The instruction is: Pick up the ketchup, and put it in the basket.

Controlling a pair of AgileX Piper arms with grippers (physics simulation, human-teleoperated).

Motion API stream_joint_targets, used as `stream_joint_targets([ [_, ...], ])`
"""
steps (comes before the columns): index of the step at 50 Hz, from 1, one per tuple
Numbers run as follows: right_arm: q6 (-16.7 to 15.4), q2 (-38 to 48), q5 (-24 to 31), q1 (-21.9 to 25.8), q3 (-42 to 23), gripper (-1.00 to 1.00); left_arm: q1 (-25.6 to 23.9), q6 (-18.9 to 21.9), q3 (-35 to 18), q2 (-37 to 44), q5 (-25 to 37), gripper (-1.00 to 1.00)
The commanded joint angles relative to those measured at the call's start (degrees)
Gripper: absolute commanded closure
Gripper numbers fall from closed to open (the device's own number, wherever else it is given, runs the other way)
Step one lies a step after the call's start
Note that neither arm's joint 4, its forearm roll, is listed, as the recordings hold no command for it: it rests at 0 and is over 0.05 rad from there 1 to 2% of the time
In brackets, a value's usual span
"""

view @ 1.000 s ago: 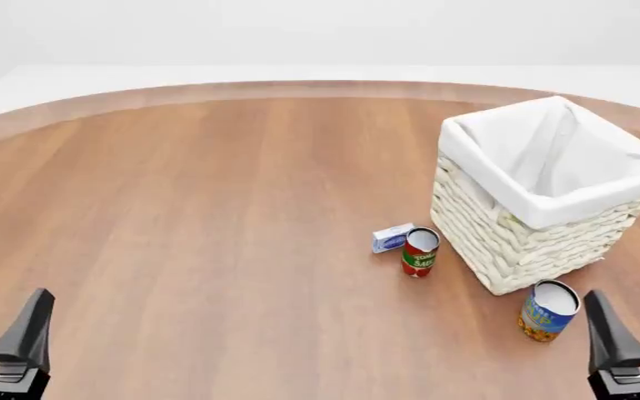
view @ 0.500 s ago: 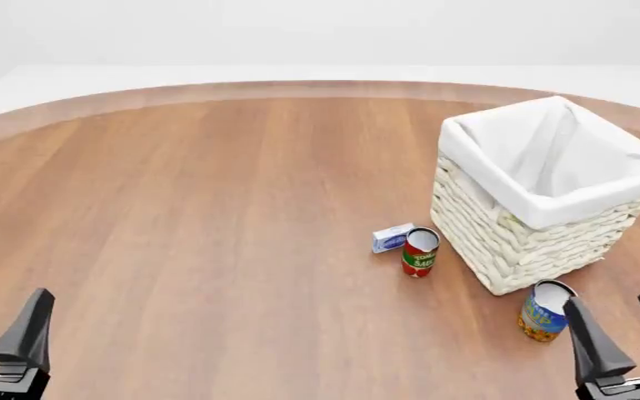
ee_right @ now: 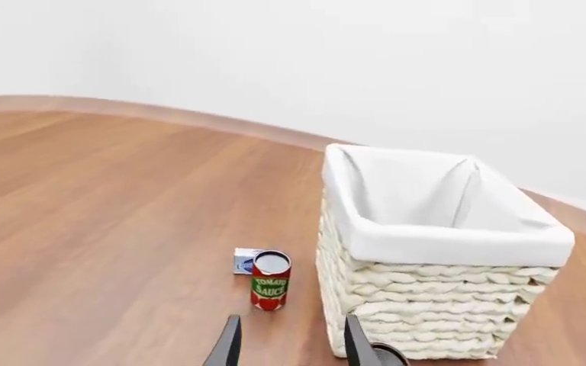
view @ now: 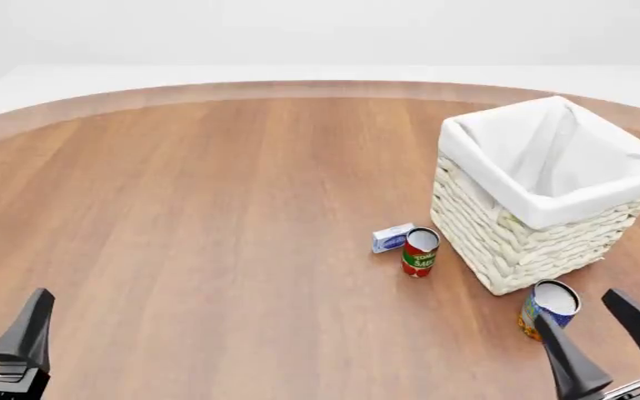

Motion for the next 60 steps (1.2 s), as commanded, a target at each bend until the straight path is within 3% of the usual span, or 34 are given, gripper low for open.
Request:
stream_joint_targets([
  [1, 0.32, 2.43, -1.38, 4.13, -0.02, -1.00, 0.00, 0.00, 0.00, 0.00, 0.00, -1.00],
  [11, 1.20, 9.20, -7.46, 7.56, 0.03, -1.00, 0.00, 0.00, 0.00, 0.00, 0.00, -1.00],
  [20, 3.91, 17.78, -15.02, 10.62, -0.13, -1.00, 0.00, 0.00, 0.00, 0.00, 0.00, -1.00],
  [27, 2.94, 24.41, -20.33, 13.44, -0.11, -1.00, 0.00, 0.00, 0.00, 0.00, 0.00, -1.00],
  [29, 2.43, 28.32, -23.11, 14.25, -0.08, -1.00, 0.00, 0.00, 0.00, 0.00, 0.00, -1.00],
  [30, 2.13, 34.15, -27.32, 16.31, -0.02, -1.00, 0.00, 0.00, 0.00, 0.00, 0.00, -1.00],
  [34, 1.50, 37.48, -30.01, 17.86, -0.01, -1.00, 0.00, 0.00, 0.00, 0.00, 0.00, -1.00],
  [41, 1.12, 41.21, -32.85, 19.71, -0.04, -1.00, 0.00, 0.00, 0.00, 0.00, 0.00, -1.00],
  [51, 1.51, 41.80, -30.28, 19.97, -2.42, -1.00, 0.00, 0.00, 0.00, 0.00, 0.00, -1.00],
  [60, 3.33, 47.74, -32.33, 25.28, -5.15, -1.00, 0.00, 0.00, 0.00, 0.00, 0.00, -1.00],
])
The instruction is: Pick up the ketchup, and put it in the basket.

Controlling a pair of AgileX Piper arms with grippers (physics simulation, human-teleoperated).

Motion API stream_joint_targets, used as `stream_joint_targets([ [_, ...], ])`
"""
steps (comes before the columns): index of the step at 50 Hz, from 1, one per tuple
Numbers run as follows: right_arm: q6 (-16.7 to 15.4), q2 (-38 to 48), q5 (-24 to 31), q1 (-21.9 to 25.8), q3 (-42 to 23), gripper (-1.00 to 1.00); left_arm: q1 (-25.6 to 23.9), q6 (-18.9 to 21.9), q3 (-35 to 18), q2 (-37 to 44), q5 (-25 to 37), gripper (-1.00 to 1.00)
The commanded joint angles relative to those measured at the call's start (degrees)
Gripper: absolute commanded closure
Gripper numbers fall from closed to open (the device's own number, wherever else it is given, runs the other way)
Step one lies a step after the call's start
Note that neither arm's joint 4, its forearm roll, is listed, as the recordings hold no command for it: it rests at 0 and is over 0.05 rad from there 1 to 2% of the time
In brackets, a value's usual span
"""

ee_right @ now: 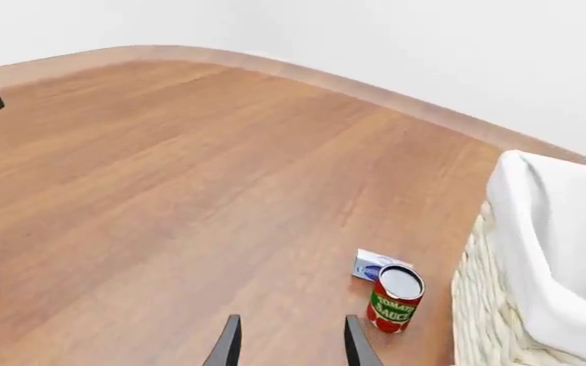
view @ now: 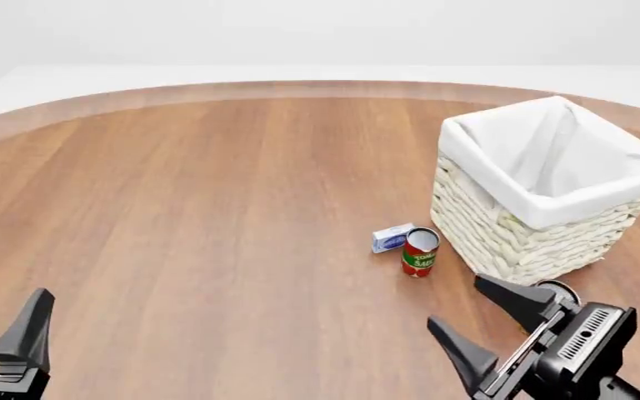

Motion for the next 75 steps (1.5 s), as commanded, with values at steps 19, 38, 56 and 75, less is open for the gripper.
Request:
stream_joint_targets([
  [19, 5.22, 17.09, -7.68, 12.28, -7.09, -1.00, 0.00, 0.00, 0.00, 0.00, 0.00, -1.00],
  [38, 8.96, 22.70, -9.02, 16.85, -10.53, -1.00, 0.00, 0.00, 0.00, 0.00, 0.00, -1.00],
  [56, 10.31, 28.30, -8.73, 21.59, -14.93, -1.00, 0.00, 0.00, 0.00, 0.00, 0.00, -1.00],
  [75, 11.44, 32.47, -6.84, 26.70, -20.21, -1.00, 0.00, 0.00, 0.00, 0.00, 0.00, -1.00],
])
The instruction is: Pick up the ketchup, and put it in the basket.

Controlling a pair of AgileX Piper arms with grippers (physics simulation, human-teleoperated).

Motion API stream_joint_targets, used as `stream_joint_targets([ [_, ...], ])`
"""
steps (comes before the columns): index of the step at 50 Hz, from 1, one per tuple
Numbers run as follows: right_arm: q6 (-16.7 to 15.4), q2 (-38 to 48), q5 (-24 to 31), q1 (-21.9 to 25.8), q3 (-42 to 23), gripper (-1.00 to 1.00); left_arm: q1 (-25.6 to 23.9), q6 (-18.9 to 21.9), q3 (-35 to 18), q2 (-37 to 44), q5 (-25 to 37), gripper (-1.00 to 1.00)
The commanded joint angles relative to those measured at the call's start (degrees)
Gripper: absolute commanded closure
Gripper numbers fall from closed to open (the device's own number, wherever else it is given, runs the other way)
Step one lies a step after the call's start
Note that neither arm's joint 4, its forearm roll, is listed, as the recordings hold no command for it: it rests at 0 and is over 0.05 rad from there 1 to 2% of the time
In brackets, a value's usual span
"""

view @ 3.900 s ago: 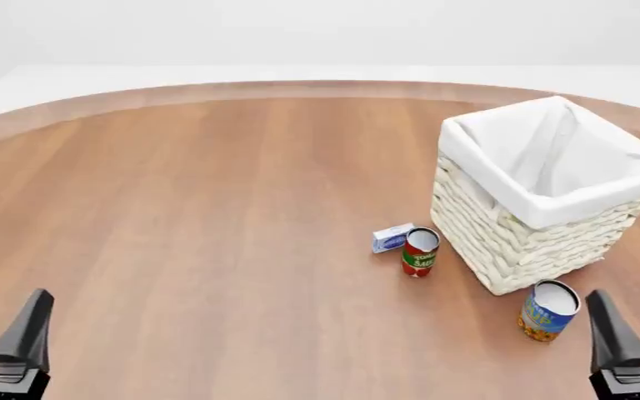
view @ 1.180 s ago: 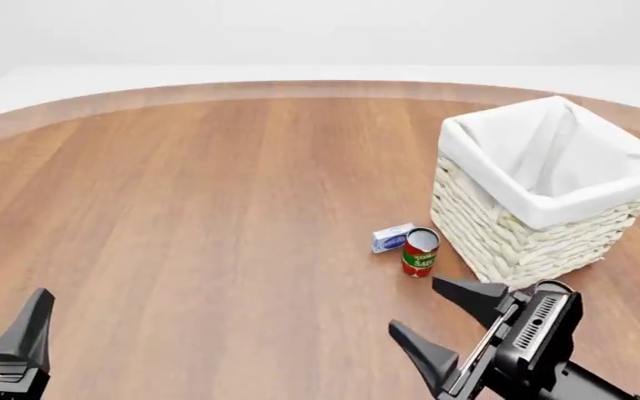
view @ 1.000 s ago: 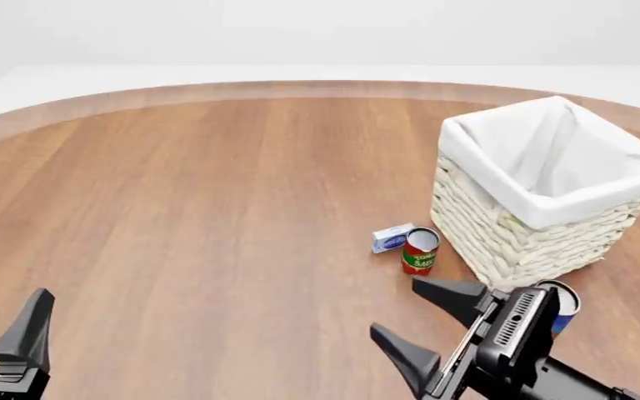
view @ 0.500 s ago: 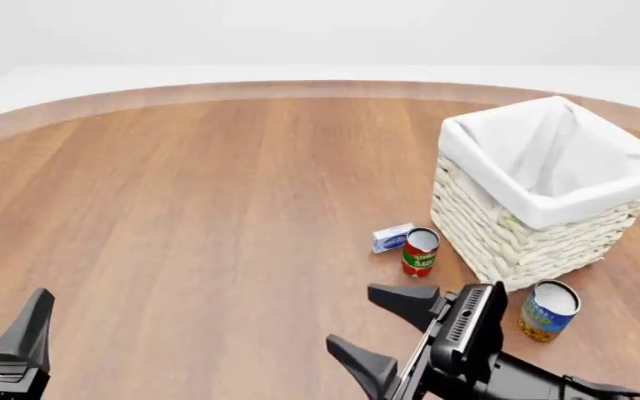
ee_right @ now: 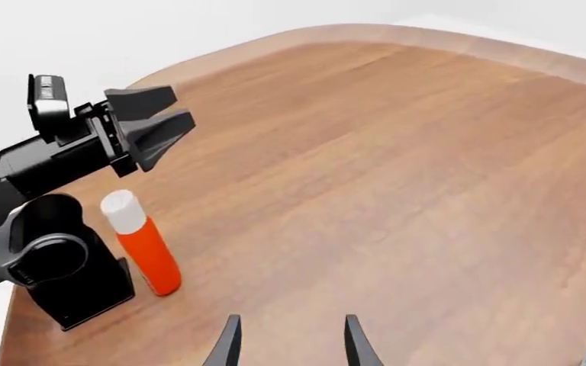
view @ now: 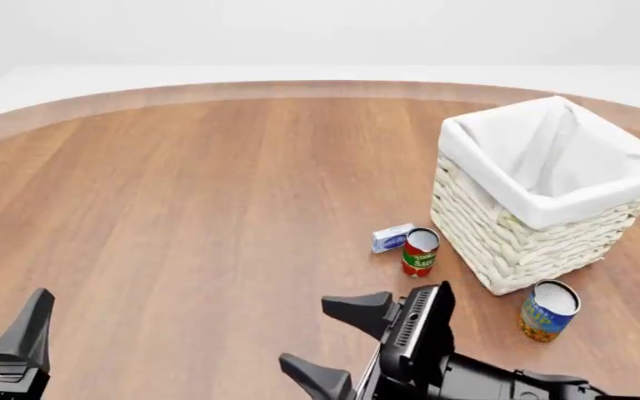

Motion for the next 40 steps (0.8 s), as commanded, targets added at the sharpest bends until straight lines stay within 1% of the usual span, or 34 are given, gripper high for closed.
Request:
stream_joint_targets([
  [1, 0.68, 2.94, 0.63, 3.16, -3.05, -1.00, 0.00, 0.00, 0.00, 0.00, 0.00, -1.00],
  [15, 1.53, 4.47, 0.98, 5.18, -5.00, -1.00, 0.00, 0.00, 0.00, 0.00, 0.00, -1.00],
  [27, 3.17, 7.31, 0.73, 8.43, -7.17, -1.00, 0.00, 0.00, 0.00, 0.00, 0.00, -1.00],
  [40, 2.84, 9.84, 1.26, 9.69, -9.21, -1.00, 0.00, 0.00, 0.00, 0.00, 0.00, -1.00],
])
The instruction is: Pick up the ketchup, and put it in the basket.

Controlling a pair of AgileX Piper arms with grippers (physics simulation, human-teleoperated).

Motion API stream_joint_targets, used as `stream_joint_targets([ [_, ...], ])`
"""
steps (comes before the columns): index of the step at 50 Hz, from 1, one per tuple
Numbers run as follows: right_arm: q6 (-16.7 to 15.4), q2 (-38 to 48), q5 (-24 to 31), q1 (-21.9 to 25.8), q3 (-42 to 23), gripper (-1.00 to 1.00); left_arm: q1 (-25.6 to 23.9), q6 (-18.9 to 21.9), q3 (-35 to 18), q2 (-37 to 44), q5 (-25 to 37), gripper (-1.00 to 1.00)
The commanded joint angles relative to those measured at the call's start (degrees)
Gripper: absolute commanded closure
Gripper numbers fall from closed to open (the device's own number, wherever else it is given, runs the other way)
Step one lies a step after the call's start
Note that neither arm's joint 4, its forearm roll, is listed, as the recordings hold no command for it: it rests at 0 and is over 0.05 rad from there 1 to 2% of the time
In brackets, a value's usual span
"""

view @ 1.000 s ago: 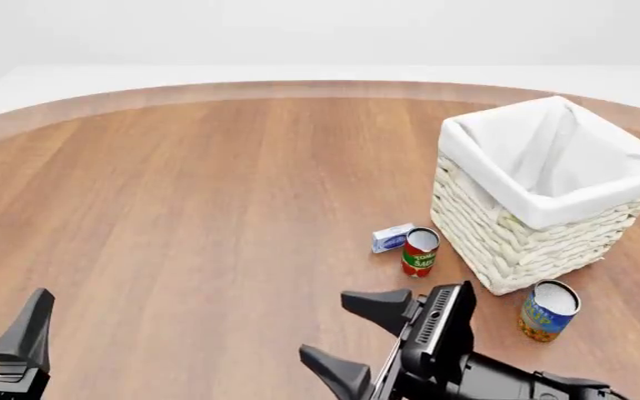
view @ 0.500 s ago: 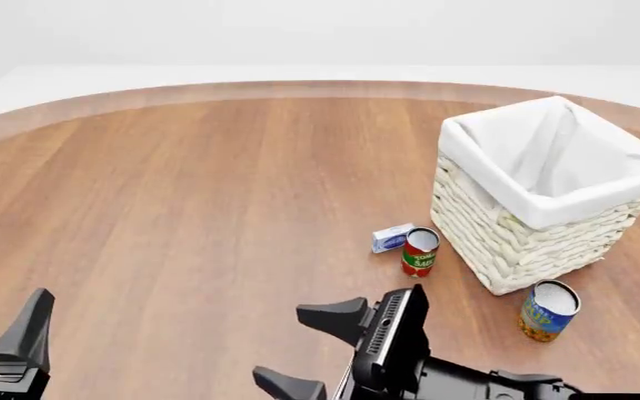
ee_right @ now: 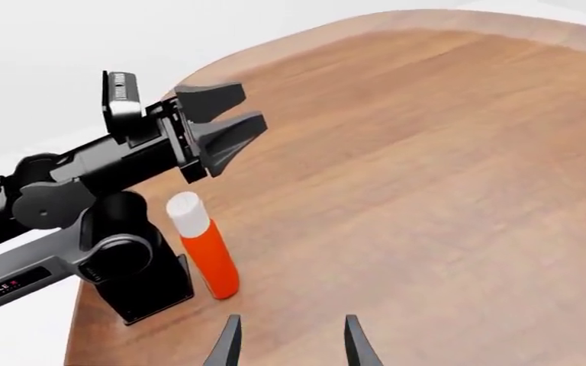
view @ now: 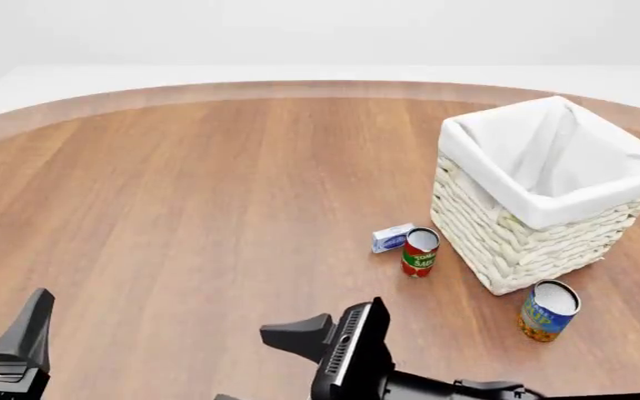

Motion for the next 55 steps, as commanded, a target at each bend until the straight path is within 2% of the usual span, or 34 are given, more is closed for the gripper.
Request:
stream_joint_targets([
  [1, 0.17, 2.59, 0.35, 1.65, -2.06, -1.00, 0.00, 0.00, 0.00, 0.00, 0.00, -1.00],
  [41, -0.18, 7.39, 5.66, 3.05, -10.15, -1.00, 0.00, 0.00, 0.00, 0.00, 0.00, -1.00],
  [55, 0.75, 9.50, 5.91, 3.89, -11.95, -1.00, 0.00, 0.00, 0.00, 0.00, 0.00, -1.00],
])
